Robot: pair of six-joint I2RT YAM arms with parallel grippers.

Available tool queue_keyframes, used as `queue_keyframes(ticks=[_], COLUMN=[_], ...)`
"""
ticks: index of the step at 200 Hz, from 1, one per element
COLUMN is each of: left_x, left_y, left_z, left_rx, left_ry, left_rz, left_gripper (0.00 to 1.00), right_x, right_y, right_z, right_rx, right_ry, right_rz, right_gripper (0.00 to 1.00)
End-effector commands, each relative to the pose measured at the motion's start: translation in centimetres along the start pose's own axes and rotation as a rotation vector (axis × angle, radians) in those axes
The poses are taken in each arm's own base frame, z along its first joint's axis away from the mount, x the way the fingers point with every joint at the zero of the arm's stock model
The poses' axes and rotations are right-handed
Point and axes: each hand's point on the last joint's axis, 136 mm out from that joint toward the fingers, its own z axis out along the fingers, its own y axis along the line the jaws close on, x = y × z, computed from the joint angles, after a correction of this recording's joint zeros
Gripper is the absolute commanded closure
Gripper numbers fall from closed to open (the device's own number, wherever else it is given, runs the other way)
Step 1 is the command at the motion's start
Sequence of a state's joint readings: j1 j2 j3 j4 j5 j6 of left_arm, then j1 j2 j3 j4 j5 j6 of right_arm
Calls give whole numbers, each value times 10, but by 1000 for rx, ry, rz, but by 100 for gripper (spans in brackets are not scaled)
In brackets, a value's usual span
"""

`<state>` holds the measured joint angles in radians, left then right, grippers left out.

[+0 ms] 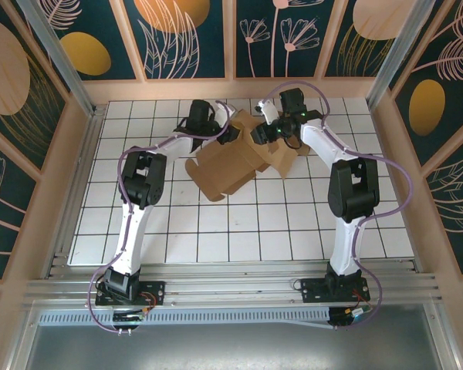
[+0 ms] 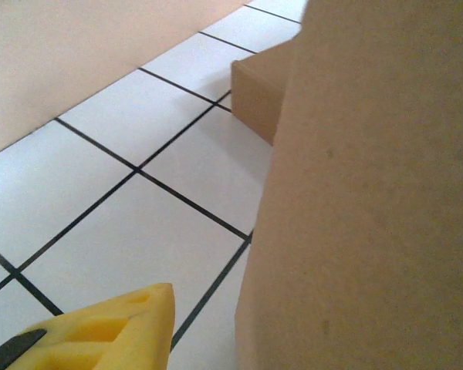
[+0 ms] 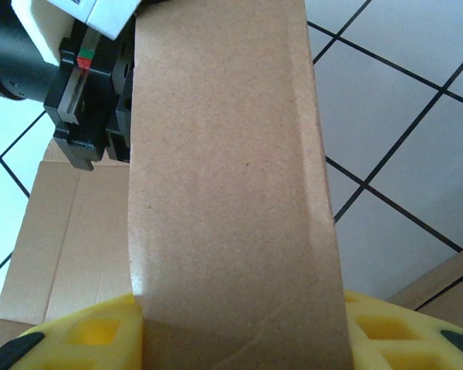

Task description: Fold the paper box

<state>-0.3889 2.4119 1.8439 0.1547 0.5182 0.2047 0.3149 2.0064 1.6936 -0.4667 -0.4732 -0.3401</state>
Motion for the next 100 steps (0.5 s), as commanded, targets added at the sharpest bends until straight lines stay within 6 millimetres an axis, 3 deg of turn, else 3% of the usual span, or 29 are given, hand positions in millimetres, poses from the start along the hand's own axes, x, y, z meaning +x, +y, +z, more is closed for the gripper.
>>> queue_keyframes(ticks=[1, 12, 25, 34, 56, 75, 100], left_x=[-5, -3, -3, -3, -7, -13, -19], left_y=[12, 16, 25, 27, 16, 6, 9], left_z=[5, 3, 0, -1, 1, 5, 9], left_rx=[-138, -184, -253, -275, -219, -151, -149], left_ry=[-14, -17, -24, -26, -48, -60, -74], left_rz=[-38, -53, -99, -123, -144, -147, -163], left_gripper=[59, 69, 93, 97, 85, 59, 58], right_x=[-20, -19, -19, -19, -20, -20, -19], right_y=[30, 31, 29, 29, 31, 32, 33], right_z=[-2, -1, -2, -1, 0, 2, 3], right_rx=[-125, -124, -117, -116, -125, -129, -135], right_ry=[-59, -57, -57, -59, -67, -68, -68], right_rz=[-23, -20, -13, -9, -3, 0, 1], right_gripper=[56, 56, 56, 56, 55, 55, 55])
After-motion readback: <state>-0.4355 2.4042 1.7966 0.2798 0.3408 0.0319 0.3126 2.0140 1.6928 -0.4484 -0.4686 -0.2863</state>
